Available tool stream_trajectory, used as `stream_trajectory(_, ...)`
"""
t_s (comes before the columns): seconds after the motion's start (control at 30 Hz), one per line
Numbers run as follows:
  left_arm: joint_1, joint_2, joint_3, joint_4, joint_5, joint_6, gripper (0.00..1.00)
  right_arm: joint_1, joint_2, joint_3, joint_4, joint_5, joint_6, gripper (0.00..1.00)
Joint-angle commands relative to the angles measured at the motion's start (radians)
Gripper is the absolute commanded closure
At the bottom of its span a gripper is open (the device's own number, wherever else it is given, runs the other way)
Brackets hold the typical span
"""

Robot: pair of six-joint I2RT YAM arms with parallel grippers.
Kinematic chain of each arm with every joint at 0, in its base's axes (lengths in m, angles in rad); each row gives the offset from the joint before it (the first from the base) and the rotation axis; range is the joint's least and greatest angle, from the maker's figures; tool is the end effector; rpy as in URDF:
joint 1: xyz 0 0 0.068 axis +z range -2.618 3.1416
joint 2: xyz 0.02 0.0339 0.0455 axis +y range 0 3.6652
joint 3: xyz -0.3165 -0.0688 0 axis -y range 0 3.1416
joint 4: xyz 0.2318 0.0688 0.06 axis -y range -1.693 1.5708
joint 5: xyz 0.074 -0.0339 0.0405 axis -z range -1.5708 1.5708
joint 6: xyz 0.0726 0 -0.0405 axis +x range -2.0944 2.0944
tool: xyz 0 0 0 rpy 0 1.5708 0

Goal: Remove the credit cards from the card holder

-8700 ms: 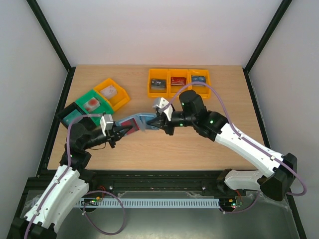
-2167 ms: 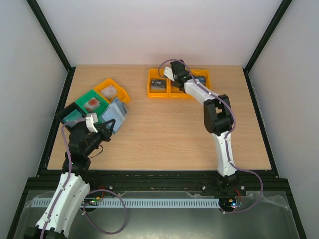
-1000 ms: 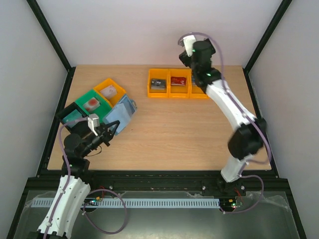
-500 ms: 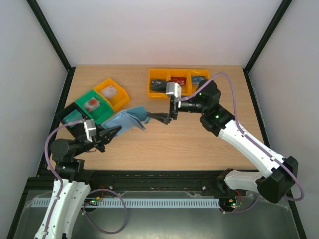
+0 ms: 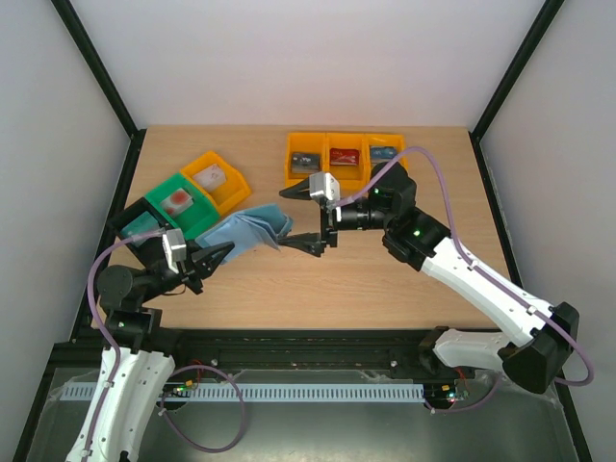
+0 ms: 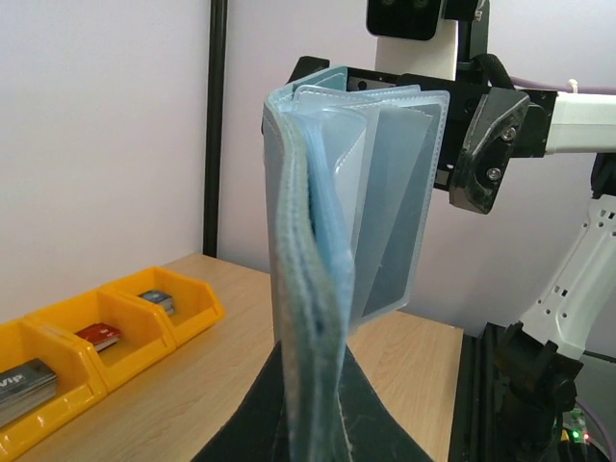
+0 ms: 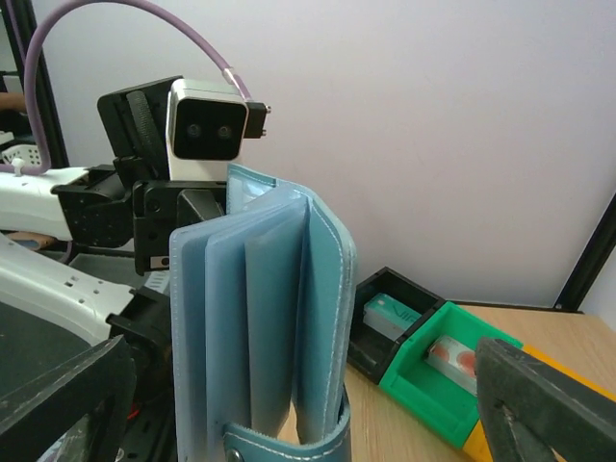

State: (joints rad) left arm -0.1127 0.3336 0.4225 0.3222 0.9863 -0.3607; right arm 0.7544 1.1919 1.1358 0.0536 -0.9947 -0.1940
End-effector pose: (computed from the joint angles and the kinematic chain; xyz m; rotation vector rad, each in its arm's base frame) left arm 0.0439 -0.0659 0.3431 0.7555 1.1966 -0.9633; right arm 0.1414 0.2165 0.4542 -1.4102 0.9654 1.1985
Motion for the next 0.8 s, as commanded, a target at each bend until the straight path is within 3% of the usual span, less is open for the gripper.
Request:
stream_trajectory(0.0,0.002,-0.013,0.025,0.016,-0.009,0.016,0.98,0.009,-0.01,0.012,0.002,0.037,0.03,0.08)
stream_trajectory(0.13,0.002,-0.013,0.025,0.006,-0.018,0.019,0.98,0.023,0.006,0.024,-0.03,0.008,0.034,0.03)
stream_trajectory(0.53,0.002,-0.01,0.022,-0.012,-0.031,0.032,0.98,0.098,0.049,0.047,-0.086,0.18,0.022,0.06)
stream_trajectory(0.57,0.002,-0.01,0.021,-0.012,-0.031,0.032,0.98,0.098,0.054,0.05,-0.093,0.192,0.021,0.11)
stream_trajectory(0.7,0.002,-0.013,0.02,-0.016,-0.026,0.032,0.98,0.099,0.063,0.067,-0.137,0.208,-0.004,0.56)
stream_trajectory(0.77,0.002,-0.014,0.015,-0.013,-0.025,0.034,0.98,0.099,0.059,0.064,-0.143,0.213,-0.013,0.73)
